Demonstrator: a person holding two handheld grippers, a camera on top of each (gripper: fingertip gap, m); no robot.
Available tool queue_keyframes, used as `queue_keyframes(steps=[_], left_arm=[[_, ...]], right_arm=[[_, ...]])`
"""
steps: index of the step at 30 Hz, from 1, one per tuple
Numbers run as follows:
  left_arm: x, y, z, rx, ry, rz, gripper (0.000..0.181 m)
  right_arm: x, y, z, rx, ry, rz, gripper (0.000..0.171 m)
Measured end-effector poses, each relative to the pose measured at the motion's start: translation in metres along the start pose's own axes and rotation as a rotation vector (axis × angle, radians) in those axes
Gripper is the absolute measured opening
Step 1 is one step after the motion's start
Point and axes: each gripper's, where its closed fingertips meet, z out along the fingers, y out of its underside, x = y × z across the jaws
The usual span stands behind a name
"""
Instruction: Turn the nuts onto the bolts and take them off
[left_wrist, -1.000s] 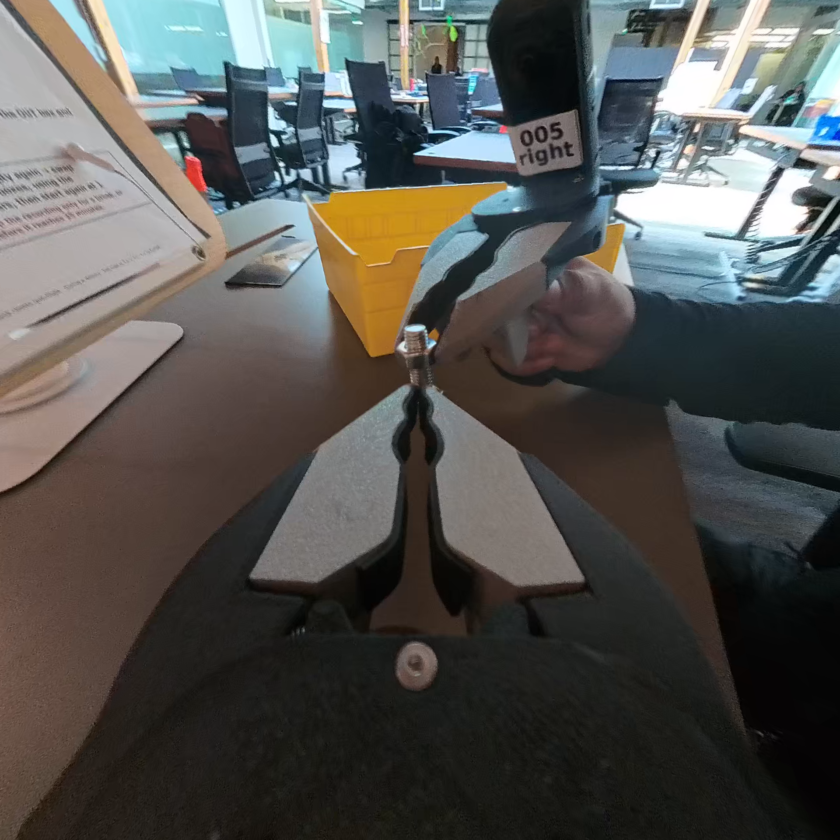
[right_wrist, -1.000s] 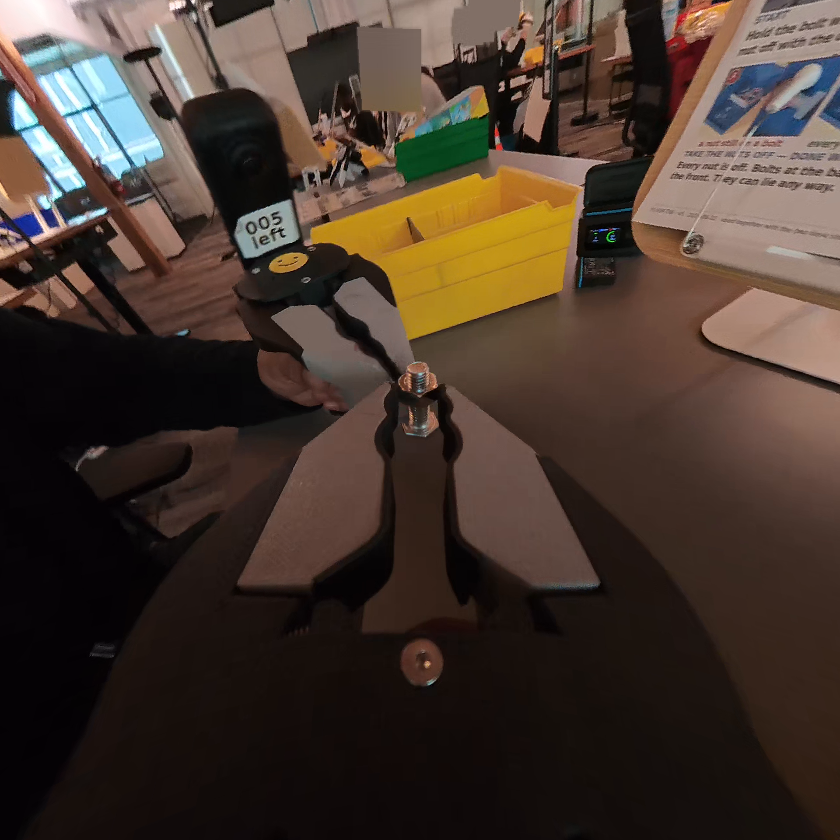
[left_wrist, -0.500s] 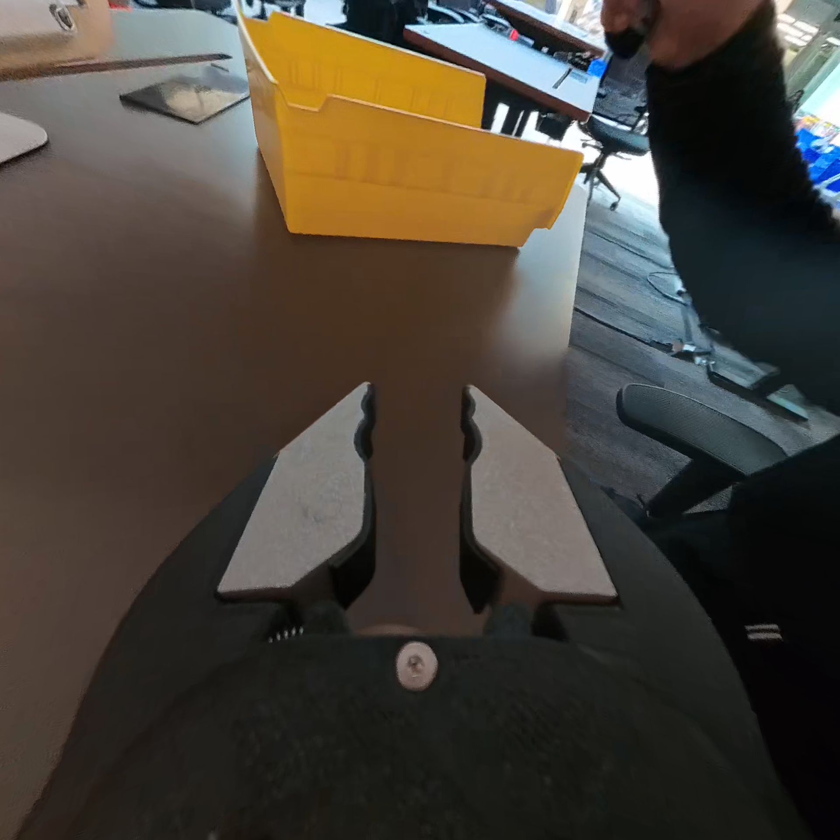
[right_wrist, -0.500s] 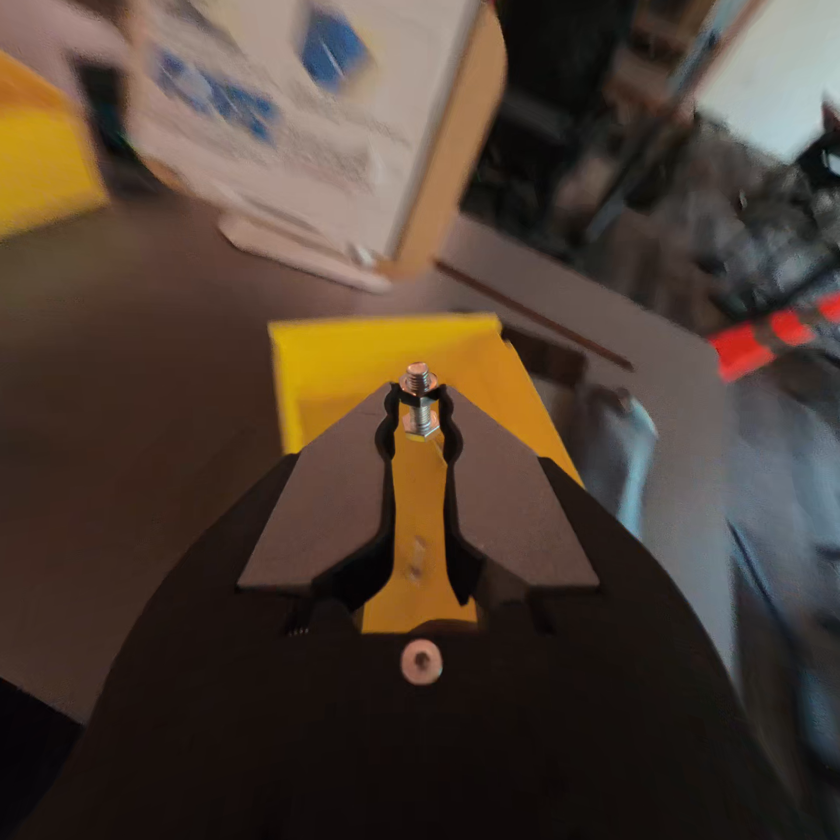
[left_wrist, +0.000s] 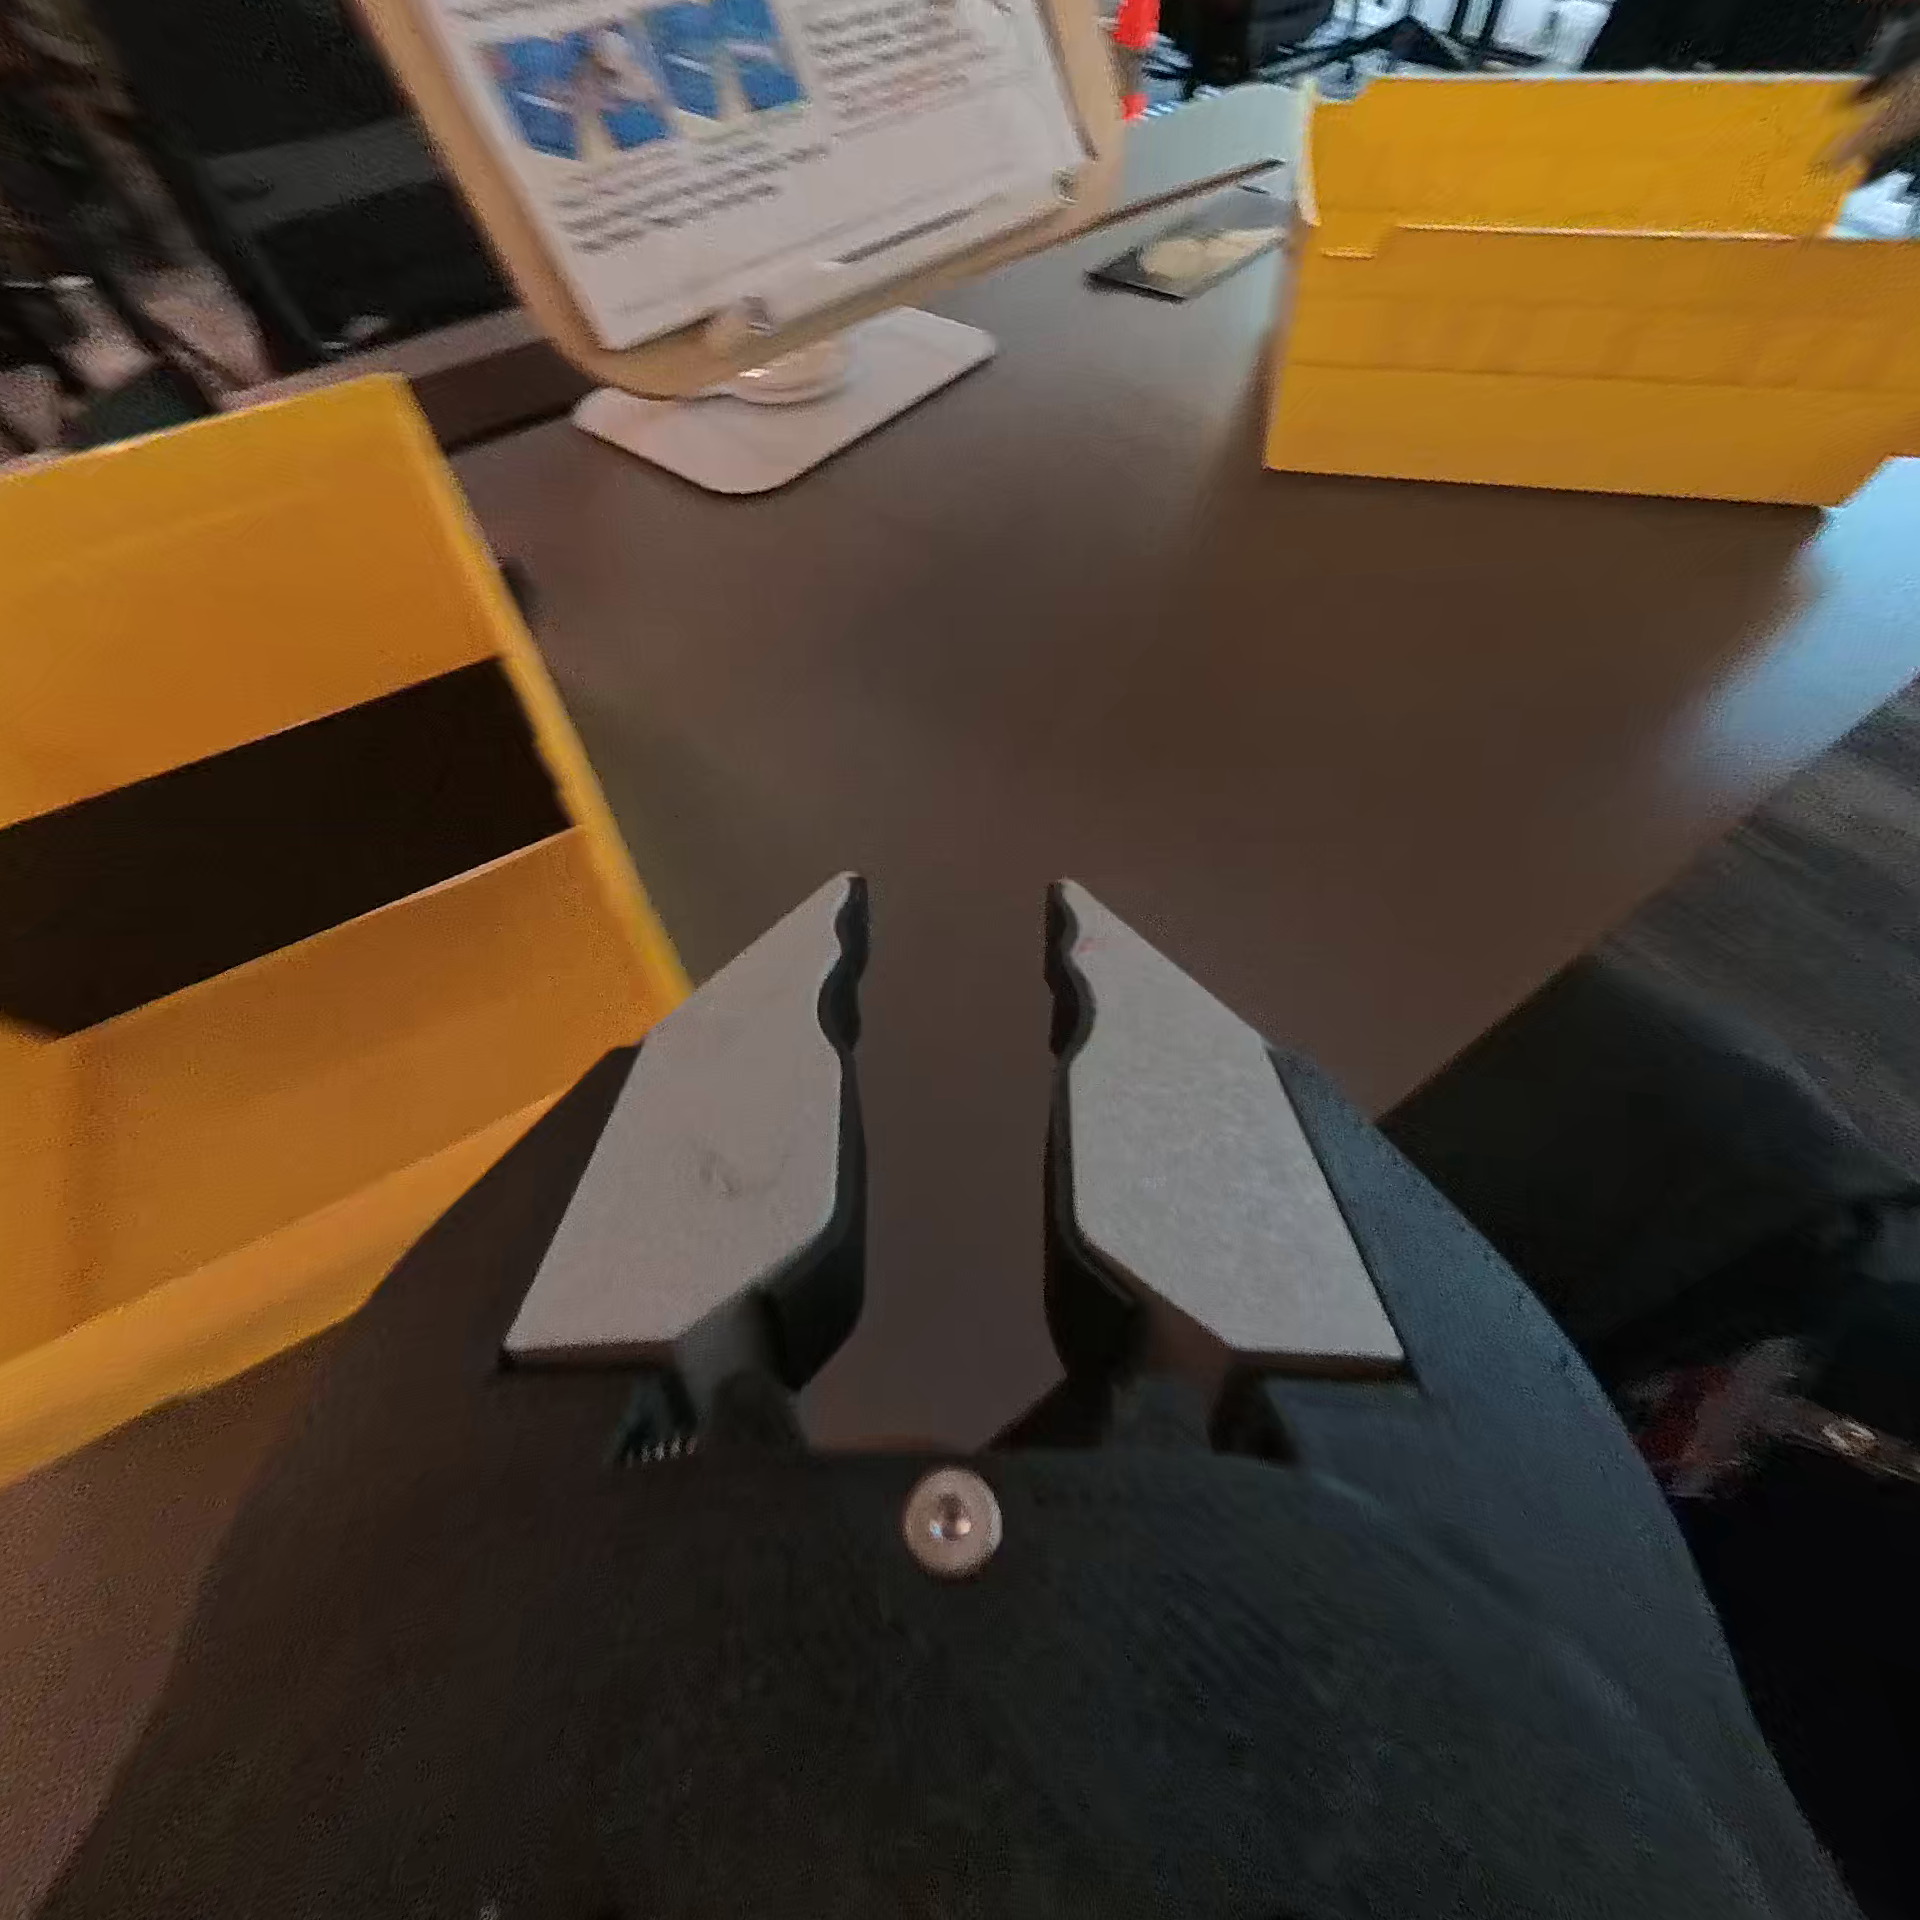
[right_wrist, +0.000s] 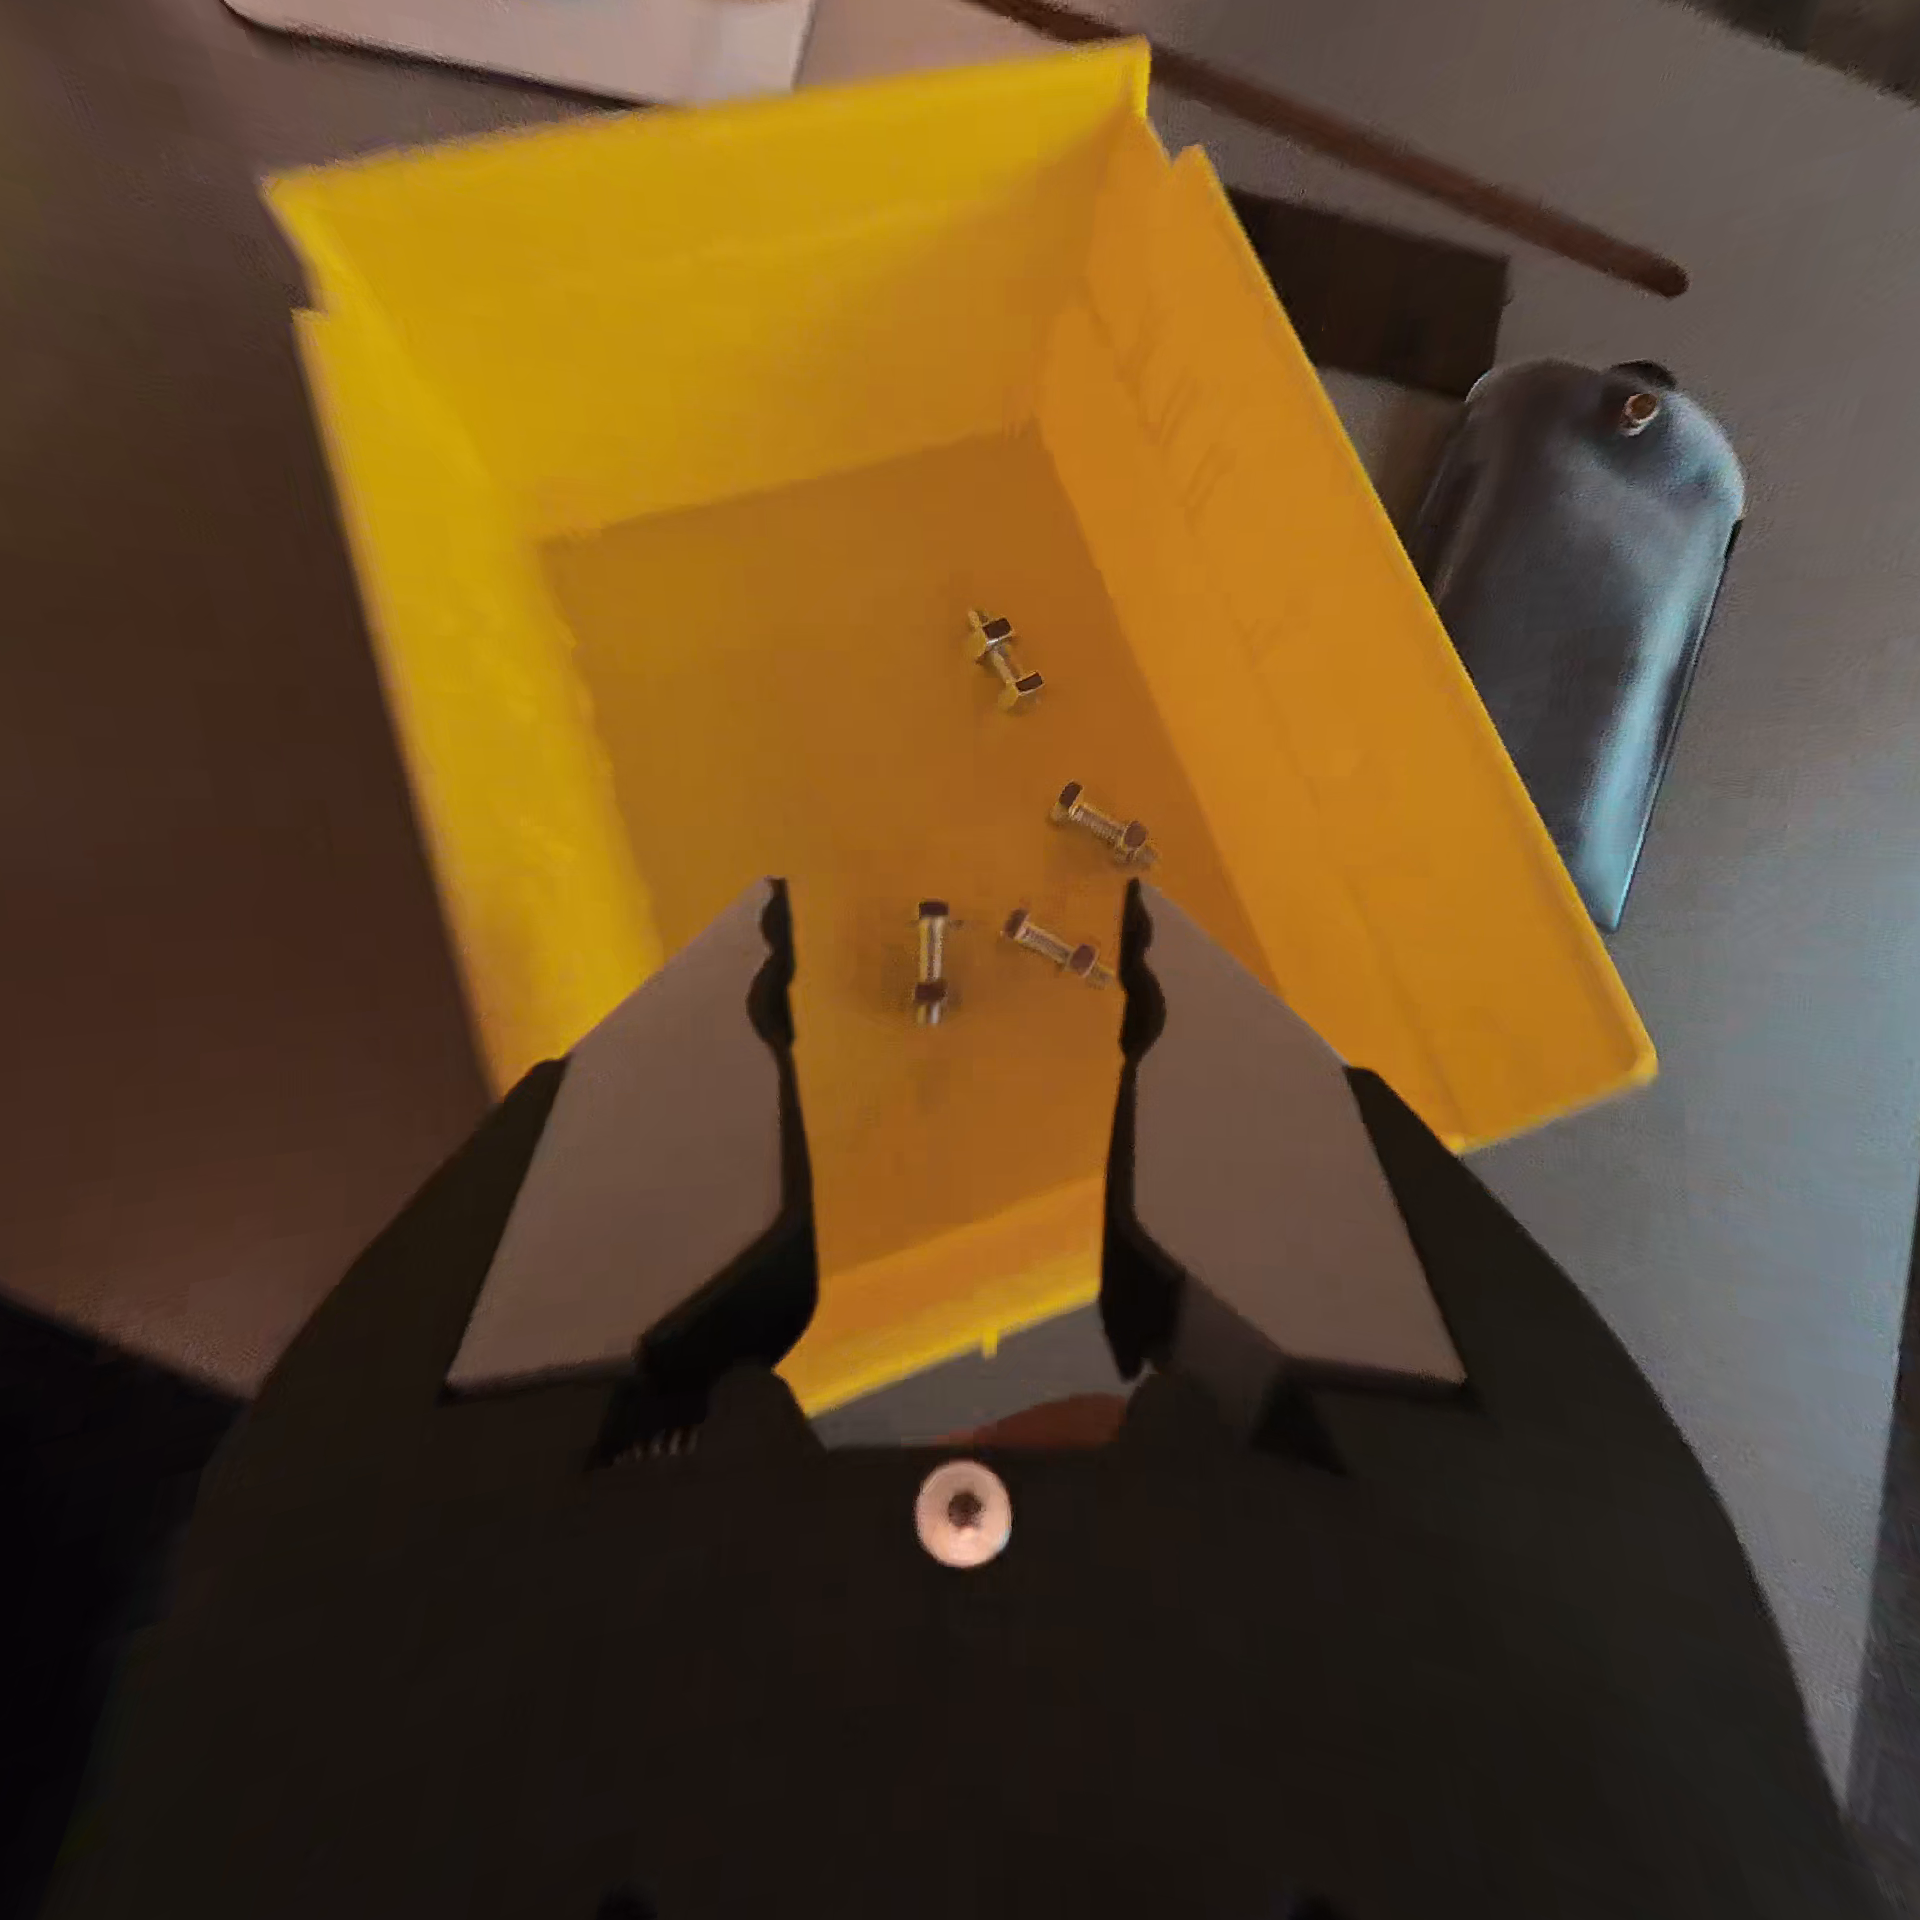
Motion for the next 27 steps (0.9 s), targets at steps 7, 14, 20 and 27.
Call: queue_keyframes(steps=[7, 14, 20, 27], left_arm=[[-0.062, 0.011, -0.026, -0.015, -0.247, -0.070, 0.052], [-0.056, 0.013, 0.019, -0.034, -0.336, -0.039, 0.059], [-0.065, 0.022, 0.044, -0.078, -0.404, -0.011, 0.059], [-0.069, 0.028, 0.061, -0.078, -0.402, -0.028, 0.054]], right_arm=[[-0.043, 0.059, -0.054, 0.074, -0.062, -0.129, 0.077], [-0.065, 0.063, -0.037, 0.095, 0.052, -0.239, 0.061], [-0.071, 0.059, -0.012, 0.035, 0.046, -0.271, 0.073], [-0.065, 0.062, 0.002, 0.018, 0.046, -0.242, 0.053]])
